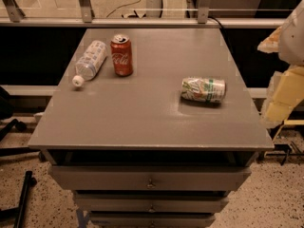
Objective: Place 7up can upright
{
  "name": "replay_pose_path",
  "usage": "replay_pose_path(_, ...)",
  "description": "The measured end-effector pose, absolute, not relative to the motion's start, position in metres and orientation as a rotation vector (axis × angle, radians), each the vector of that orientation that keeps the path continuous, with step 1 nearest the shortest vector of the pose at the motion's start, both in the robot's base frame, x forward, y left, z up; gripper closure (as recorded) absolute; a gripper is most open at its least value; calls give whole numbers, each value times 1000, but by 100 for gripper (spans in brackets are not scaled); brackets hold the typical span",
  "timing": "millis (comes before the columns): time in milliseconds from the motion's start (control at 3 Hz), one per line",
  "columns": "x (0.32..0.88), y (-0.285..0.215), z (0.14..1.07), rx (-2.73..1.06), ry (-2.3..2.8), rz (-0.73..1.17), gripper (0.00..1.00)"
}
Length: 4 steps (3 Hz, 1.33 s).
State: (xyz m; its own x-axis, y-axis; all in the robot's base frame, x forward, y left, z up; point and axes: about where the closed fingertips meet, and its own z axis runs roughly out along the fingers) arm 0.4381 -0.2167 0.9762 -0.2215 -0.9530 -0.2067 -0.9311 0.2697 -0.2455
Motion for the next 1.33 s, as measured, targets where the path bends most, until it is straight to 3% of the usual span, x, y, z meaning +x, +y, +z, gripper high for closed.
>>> replay_pose_path(667,459,-212,974,-1784,2173,-74,0)
replay_pose_path(1333,532,-174,964,-1980,1990,-22,0)
